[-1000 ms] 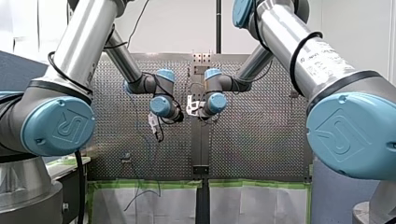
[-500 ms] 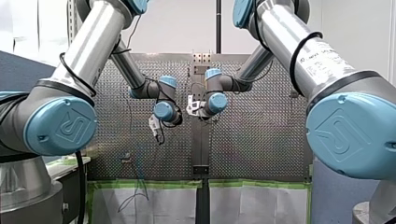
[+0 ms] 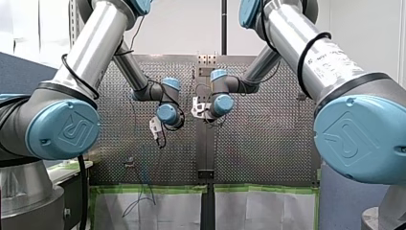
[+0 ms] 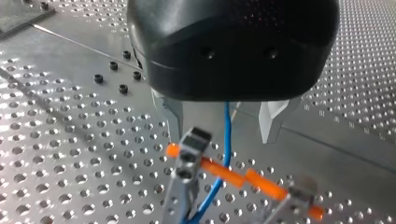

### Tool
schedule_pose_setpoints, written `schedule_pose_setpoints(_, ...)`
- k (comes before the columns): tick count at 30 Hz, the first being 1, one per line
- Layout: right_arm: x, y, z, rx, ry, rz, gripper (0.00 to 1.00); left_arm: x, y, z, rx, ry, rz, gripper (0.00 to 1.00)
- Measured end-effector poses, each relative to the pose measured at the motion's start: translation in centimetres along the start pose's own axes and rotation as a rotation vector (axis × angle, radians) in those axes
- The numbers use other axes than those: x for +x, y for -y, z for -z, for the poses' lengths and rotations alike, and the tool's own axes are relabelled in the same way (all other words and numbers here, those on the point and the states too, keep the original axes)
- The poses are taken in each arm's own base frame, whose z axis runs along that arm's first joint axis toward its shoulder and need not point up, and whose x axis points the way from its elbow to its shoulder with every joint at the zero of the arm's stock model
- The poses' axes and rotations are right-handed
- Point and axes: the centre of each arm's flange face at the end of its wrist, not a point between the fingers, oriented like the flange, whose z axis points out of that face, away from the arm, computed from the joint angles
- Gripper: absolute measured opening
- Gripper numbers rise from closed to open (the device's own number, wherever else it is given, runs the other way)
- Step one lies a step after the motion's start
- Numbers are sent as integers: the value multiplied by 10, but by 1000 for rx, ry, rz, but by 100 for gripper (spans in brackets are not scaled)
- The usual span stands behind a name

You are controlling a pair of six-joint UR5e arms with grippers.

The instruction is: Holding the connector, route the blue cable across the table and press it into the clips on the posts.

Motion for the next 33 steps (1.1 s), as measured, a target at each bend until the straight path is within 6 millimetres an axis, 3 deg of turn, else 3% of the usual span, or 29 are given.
schedule_pose_setpoints(1,1,1,1,1,1,0,0,0,-1,0,-5,2,-1,55)
schedule_pose_setpoints(3,2,2,2,2,2,1,0,0,-1,0,-16,5,-3,28)
schedule_pose_setpoints(4,3,3,2,3,2,1,0,0,-1,1,-19,6,-5,28)
schedule_pose_setpoints(6,3,4,3,5,5,2,0,0,-2,1,-26,8,-8,10)
schedule_pose_setpoints(10,5,5,5,6,10,2,0,0,-1,1,-29,11,-10,5)
schedule_pose_setpoints(11,5,5,5,6,10,3,0,0,-1,1,-29,11,-10,0)
schedule_pose_setpoints(17,4,5,6,6,14,4,0,0,1,3,-24,5,-9,0)
schedule_pose_setpoints(21,12,5,11,5,19,4,0,-11,5,9,-25,1,-10,0)
schedule_pose_setpoints(33,93,6,45,8,-63,-47,0,-66,24,38,-9,20,-14,0)
